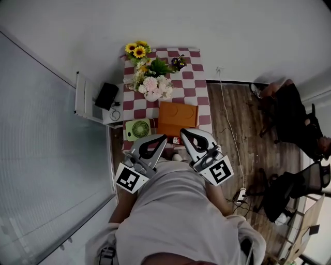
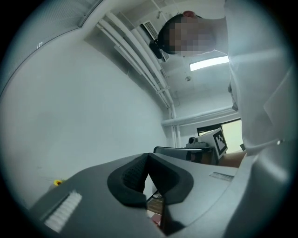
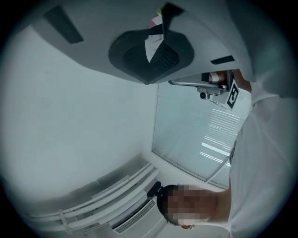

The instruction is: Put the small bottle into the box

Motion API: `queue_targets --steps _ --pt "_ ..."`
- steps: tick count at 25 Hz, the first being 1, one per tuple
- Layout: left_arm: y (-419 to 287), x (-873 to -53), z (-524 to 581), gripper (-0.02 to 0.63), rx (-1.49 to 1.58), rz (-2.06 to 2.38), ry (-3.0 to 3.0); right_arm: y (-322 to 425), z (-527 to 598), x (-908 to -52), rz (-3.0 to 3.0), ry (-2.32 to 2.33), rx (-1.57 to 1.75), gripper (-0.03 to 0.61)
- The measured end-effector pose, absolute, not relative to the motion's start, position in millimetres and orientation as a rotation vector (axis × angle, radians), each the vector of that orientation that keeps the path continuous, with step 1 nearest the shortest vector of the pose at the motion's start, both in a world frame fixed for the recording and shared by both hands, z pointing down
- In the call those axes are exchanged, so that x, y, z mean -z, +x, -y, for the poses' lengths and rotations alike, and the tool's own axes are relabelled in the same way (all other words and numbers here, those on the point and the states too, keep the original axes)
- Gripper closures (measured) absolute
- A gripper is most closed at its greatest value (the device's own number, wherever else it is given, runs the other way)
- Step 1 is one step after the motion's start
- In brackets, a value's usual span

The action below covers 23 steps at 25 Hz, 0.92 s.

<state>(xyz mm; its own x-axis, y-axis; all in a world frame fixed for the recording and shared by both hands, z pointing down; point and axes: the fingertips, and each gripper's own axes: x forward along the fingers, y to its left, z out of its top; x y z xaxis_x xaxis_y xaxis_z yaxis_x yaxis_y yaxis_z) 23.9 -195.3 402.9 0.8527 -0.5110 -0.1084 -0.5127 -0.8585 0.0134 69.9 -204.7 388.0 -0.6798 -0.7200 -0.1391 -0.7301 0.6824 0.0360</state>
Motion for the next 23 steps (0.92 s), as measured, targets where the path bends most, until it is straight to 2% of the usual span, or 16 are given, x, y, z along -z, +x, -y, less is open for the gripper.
queue_targets --steps 10,23 --pt "-5.9 -411.0 207.1 0.615 -0.159 -1.036 -2.976 69.7 211.8 -392.9 -2.799 -1.085 -0.085 0.578" --pt "16.4 -414.8 211.7 0.615 -0.122 -0.969 -2.989 85.4 212.9 -388.0 -2.815 -1.071 -0.109 0.578"
